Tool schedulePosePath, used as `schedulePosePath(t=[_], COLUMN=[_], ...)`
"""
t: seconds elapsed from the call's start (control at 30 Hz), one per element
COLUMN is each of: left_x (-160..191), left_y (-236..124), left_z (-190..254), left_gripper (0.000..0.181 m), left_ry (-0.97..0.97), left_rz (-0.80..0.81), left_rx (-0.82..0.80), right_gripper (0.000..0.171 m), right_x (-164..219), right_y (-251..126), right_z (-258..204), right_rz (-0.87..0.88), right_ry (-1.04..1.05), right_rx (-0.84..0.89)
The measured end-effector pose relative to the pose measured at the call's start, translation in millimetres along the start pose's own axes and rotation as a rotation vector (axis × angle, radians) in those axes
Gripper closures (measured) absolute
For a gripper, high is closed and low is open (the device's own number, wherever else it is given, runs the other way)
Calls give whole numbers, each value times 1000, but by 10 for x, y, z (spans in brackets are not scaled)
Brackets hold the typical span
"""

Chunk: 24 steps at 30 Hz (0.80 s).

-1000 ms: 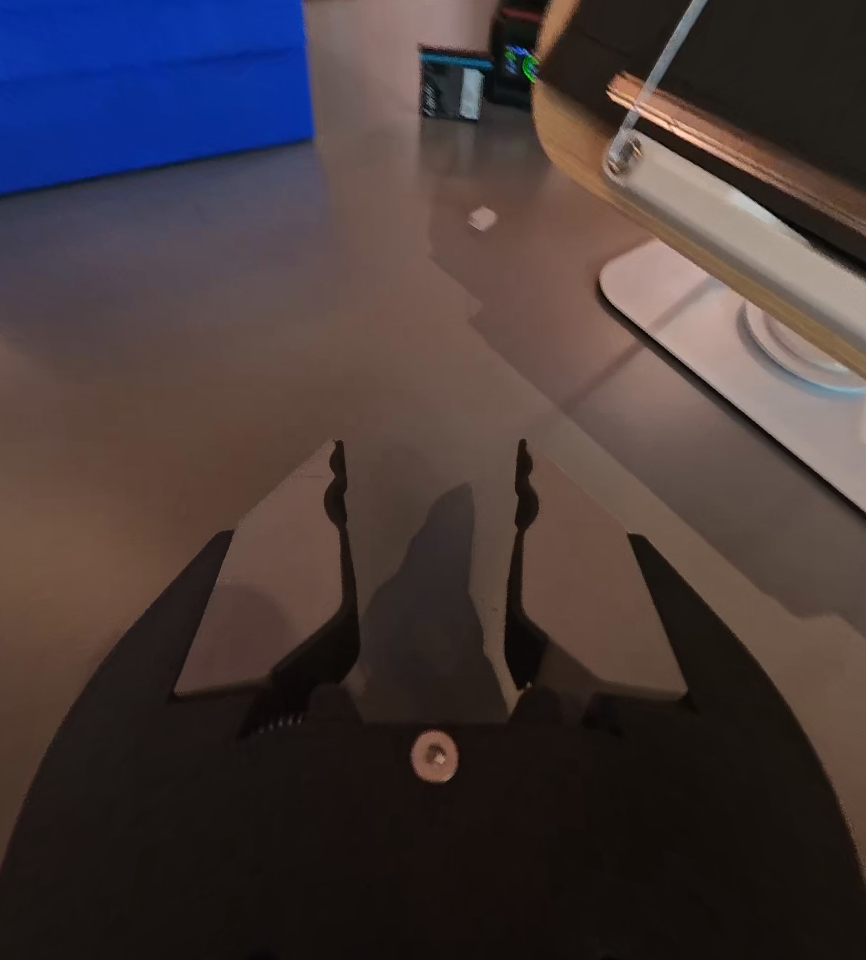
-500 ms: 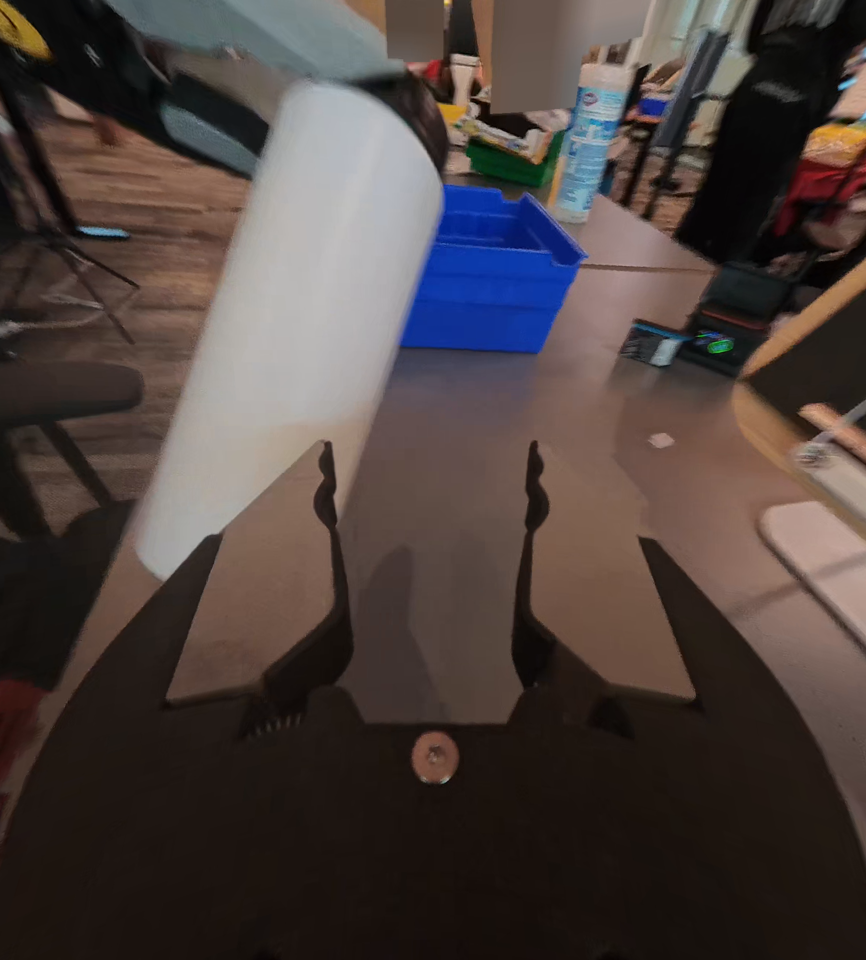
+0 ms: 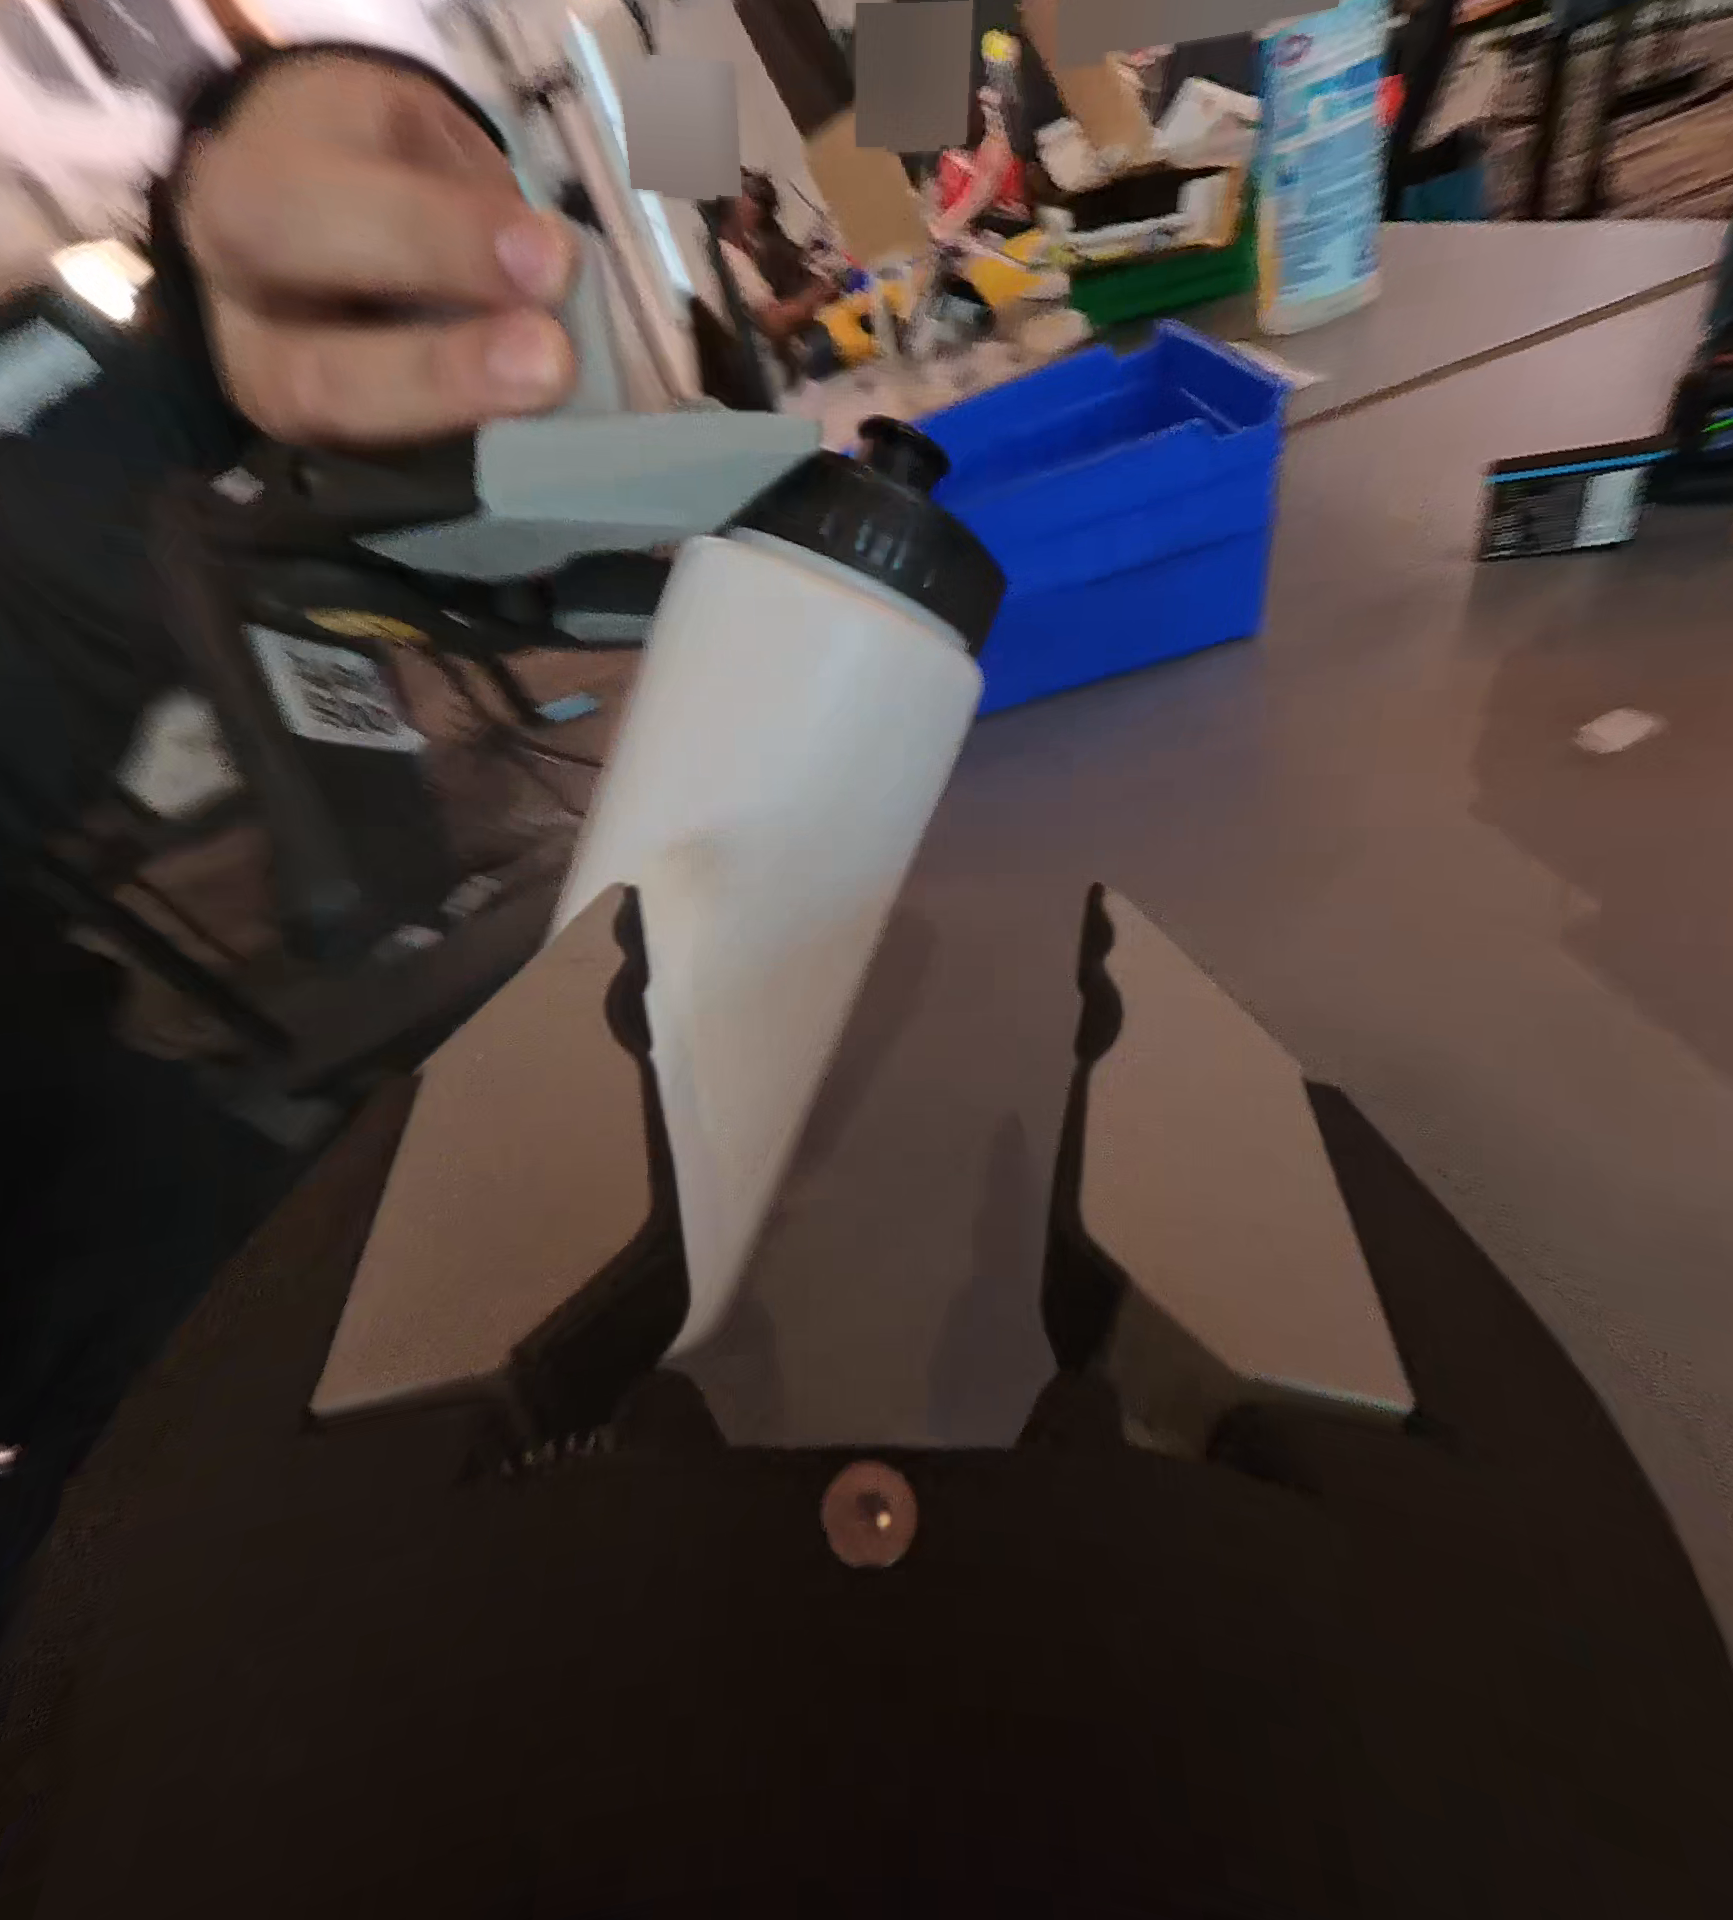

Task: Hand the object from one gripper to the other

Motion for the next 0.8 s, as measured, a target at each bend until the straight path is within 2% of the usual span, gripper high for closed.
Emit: schedulePosePath(t=[0.07, 0.1, 0.17, 0.3, 0.37, 0.4, 0.5, 0.6, 0.63, 0.7, 0.73, 0.8], left_x=[19, 21, 20, 3, 48, 73, 124, 130, 143, 167, 181, 185], left_y=[12, 17, 27, 58, 97, 111, 105, 97, 105, 115, 113, 96], left_z=[-33, -53, -106, -249, -304, -334, -467, -565, -569, -520, -482, -378], left_gripper=[115, 115, 115, 115, 116, 118, 142, 151, 149, 132, 130, 123], left_ry=[-9, -9, -1, 5, -32, -94, -376, -743, -856, -1068, -1190, -1454], left_rz=[-20, -29, -43, -67, -103, -110, -75, -49, -48, -32, -14, 71], left_rx=[-29, -43, -69, -107, -100, -90, -80, -21, -10, 33, 54, 119], right_gripper=[83, 82, 66, 69, 69, 70, 71, 72, 72, 72, 72, 72], right_x=[1, 25, 100, 223, 213, 207, 193, 190, 186, 169, 159, 139], right_y=[0, 34, 158, 406, 441, 430, 377, 369, 366, 354, 341, 308], right_z=[-11, -11, -17, -93, -78, -69, -54, -25, -11, 14, 29, 49], right_rz=[32, 18, -58, -191, -186, -187, -170, -149, -143, -121, -106, -78], right_ry=[88, 89, 44, -88, -90, -85, -124, -156, -173, -201, -208, -214], right_rx=[-107, -114, -67, -11, 21, 14, 24, 66, 83, 109, 124, 134])
Point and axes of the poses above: each gripper's, where its closed fingertips meet, y out along the fingers, x out of its underside, z = x × y across the jaws, the point moved 7 cm from there along -y, back along the fingers, and after that the axes turned 4 degrees about -x, right-handed, at the moved point
